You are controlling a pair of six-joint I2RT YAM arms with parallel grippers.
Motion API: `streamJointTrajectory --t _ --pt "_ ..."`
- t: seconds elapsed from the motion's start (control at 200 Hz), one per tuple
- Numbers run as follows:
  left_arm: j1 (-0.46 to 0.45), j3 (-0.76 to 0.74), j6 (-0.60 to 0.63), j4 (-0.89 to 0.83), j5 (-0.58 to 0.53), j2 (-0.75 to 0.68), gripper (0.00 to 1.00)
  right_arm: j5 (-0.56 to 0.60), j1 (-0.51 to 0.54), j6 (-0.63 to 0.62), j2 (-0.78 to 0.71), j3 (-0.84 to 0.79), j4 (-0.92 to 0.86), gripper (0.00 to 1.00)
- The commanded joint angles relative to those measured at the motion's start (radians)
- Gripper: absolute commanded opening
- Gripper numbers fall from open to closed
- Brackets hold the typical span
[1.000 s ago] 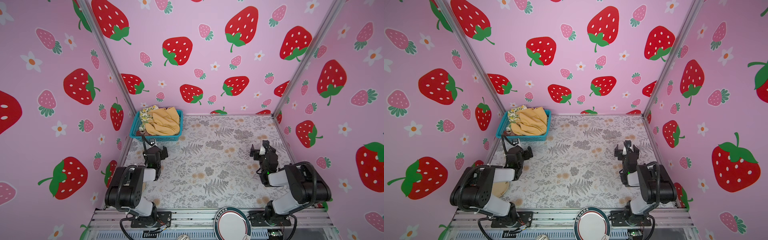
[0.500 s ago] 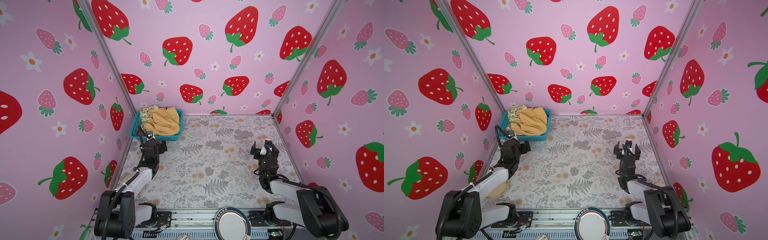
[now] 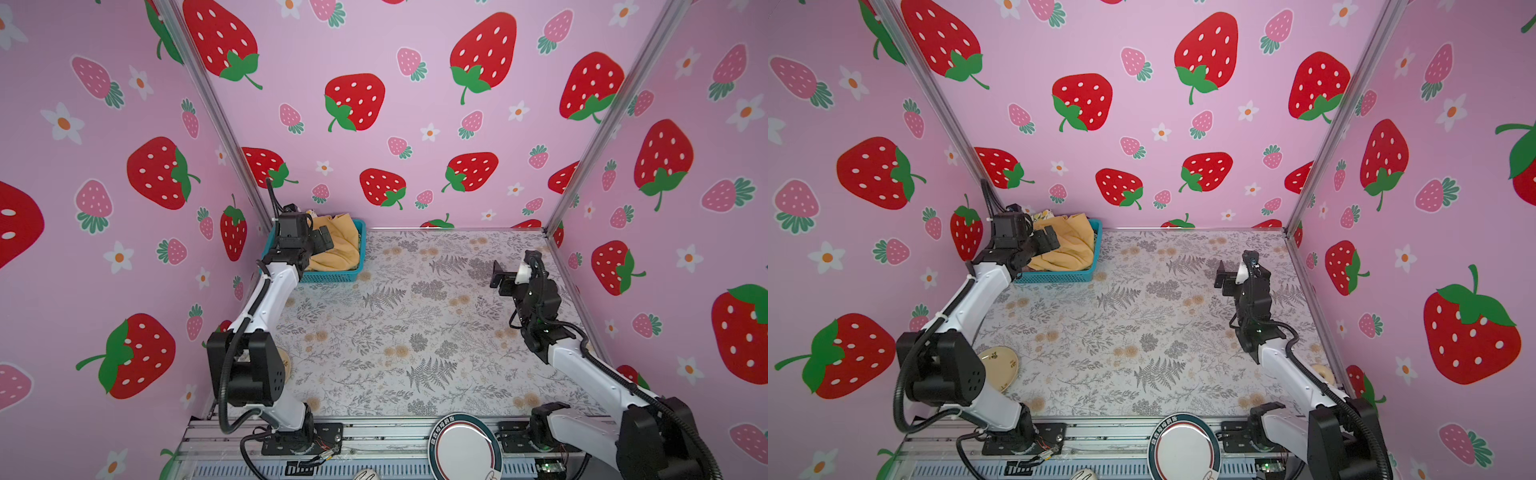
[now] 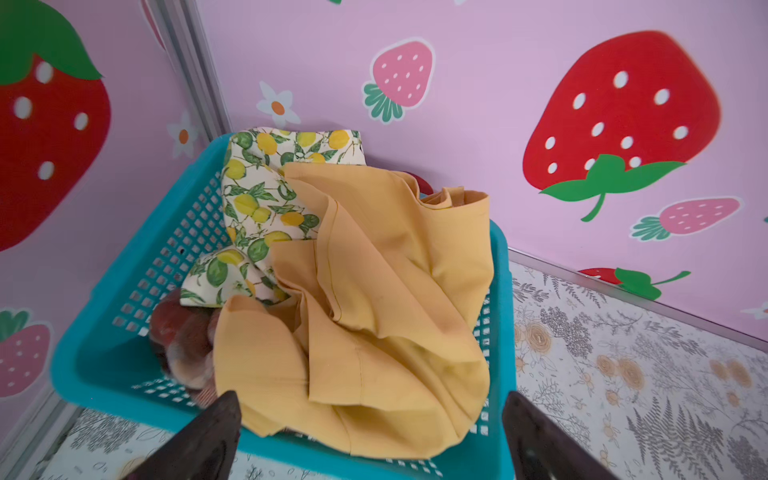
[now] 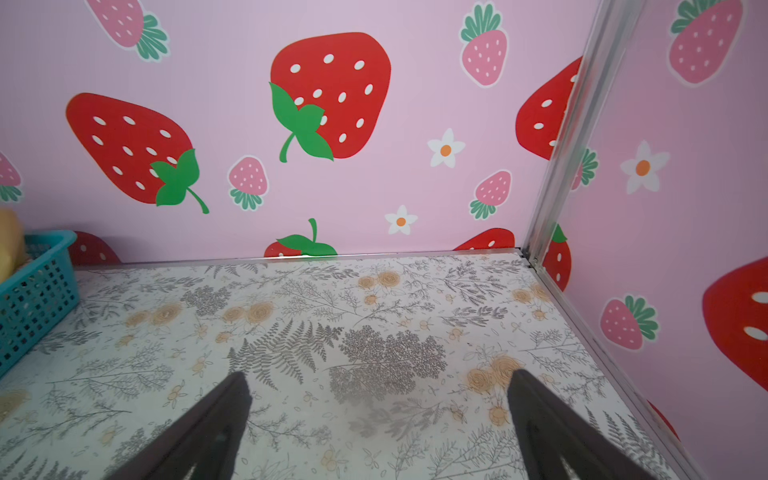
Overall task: Fold and stack the skirts
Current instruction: 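Reach the left gripper into the teal basket and grasp the yellow skirt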
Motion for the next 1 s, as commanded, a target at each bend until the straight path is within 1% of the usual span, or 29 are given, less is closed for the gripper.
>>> streamJointTrajectory --t 0.0,0.085,0.165,0.335,0.39,0.48,0.53,0.625,0.755,0.775,0.805,0.831,0.896,0.921,0.951,0.971,0.996 --pt "0.012 0.050 -0.038 -0.128 0.104 0.074 0.99 -0.054 0.009 0.033 0.014 0.056 -0.139 1.00" --pt "0.012 0.123 -0.044 -0.168 0.134 0.144 1.00 -0.055 0.009 0.044 0.018 0.067 -0.141 1.00" --pt "0.011 0.195 -0.043 -0.214 0.174 0.204 0.98 -0.052 0.009 0.056 0.029 0.073 -0.141 1.00" --pt "0.009 0.249 -0.056 -0.261 0.157 0.266 0.96 -0.049 0.011 0.073 0.058 0.078 -0.140 1.00" --pt "0.009 0.272 -0.060 -0.294 0.141 0.291 0.94 -0.048 0.011 0.078 0.067 0.076 -0.136 1.00" --pt "0.009 0.301 -0.064 -0.338 0.122 0.327 0.86 -0.052 0.011 0.087 0.078 0.080 -0.132 1.00" --pt "0.009 0.302 -0.068 -0.345 0.116 0.334 0.79 -0.059 0.012 0.090 0.083 0.082 -0.130 1.00" --pt "0.009 0.299 -0.072 -0.344 0.125 0.343 0.59 -0.065 0.012 0.093 0.090 0.083 -0.126 1.00" --pt "0.009 0.326 -0.069 -0.364 0.146 0.356 0.35 -0.067 0.012 0.094 0.085 0.084 -0.128 1.00" --pt "0.009 0.330 -0.071 -0.368 0.149 0.358 0.26 -0.069 0.012 0.094 0.083 0.083 -0.128 1.00" --pt "0.009 0.335 -0.072 -0.373 0.152 0.357 0.17 -0.069 0.012 0.095 0.080 0.082 -0.127 1.00" --pt "0.009 0.337 -0.073 -0.374 0.156 0.355 0.15 -0.069 0.012 0.095 0.078 0.082 -0.128 1.00" --pt "0.009 0.333 -0.075 -0.368 0.170 0.346 0.12 -0.069 0.012 0.095 0.070 0.081 -0.128 1.00" --pt "0.009 0.330 -0.075 -0.364 0.174 0.341 0.08 -0.070 0.012 0.095 0.070 0.081 -0.128 1.00" --pt "0.009 0.328 -0.075 -0.361 0.179 0.336 0.07 -0.069 0.012 0.095 0.069 0.079 -0.129 1.00" --pt "0.009 0.326 -0.075 -0.359 0.182 0.331 0.00 -0.069 0.011 0.095 0.066 0.080 -0.129 1.00" --pt "0.009 0.321 -0.078 -0.353 0.183 0.327 0.00 -0.071 0.012 0.097 0.067 0.079 -0.129 1.00"
